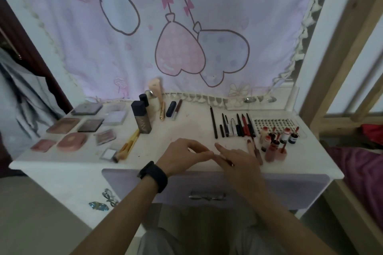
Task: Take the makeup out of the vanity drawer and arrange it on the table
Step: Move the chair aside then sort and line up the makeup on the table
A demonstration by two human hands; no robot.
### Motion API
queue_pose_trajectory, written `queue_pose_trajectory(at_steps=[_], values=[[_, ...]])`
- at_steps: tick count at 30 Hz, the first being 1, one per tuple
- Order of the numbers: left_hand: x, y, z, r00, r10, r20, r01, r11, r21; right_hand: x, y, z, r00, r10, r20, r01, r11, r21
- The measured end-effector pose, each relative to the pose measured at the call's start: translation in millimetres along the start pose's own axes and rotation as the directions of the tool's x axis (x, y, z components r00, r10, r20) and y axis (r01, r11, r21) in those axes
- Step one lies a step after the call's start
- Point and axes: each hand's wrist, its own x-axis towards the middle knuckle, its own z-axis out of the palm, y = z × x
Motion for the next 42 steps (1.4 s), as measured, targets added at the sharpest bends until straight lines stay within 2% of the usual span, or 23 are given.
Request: queue_pose_trajectory(at_steps=[4, 8, 13, 19, 29, 32, 37, 42], values=[[-5, 3, -2, 1.000, 0.013, -0.014, -0.012, 1.000, 0.003, 7, -16, -8, 0.988, -0.155, -0.003, 0.153, 0.977, -0.152], [-10, 6, -8, 1.000, 0.030, 0.005, -0.030, 0.998, -0.061, 10, -21, -10, 0.975, -0.219, 0.049, 0.223, 0.969, -0.107], [-18, 4, -12, 0.999, 0.045, 0.027, -0.042, 0.995, -0.096, 12, -27, -8, 0.968, -0.230, 0.096, 0.240, 0.965, -0.107], [-23, -6, -12, 0.998, 0.036, -0.060, -0.043, 0.992, -0.118, 9, -34, -4, 0.964, -0.199, 0.174, 0.211, 0.976, -0.052], [-20, -12, -12, 0.998, 0.030, -0.060, -0.036, 0.993, -0.116, 15, -32, 10, 0.971, -0.108, 0.212, 0.129, 0.988, -0.090], [-18, -15, -13, 0.998, 0.029, -0.048, -0.036, 0.988, -0.147, 17, -28, 13, 0.970, 0.008, 0.243, 0.016, 0.995, -0.100], [-12, -30, -14, 0.997, -0.044, -0.068, 0.028, 0.976, -0.214, 9, -17, 15, 0.943, 0.202, 0.265, -0.232, 0.969, 0.084], [-10, -35, -11, 0.990, -0.139, -0.041, 0.122, 0.953, -0.276, 5, -15, 17, 0.941, 0.233, 0.246, -0.277, 0.947, 0.163]])
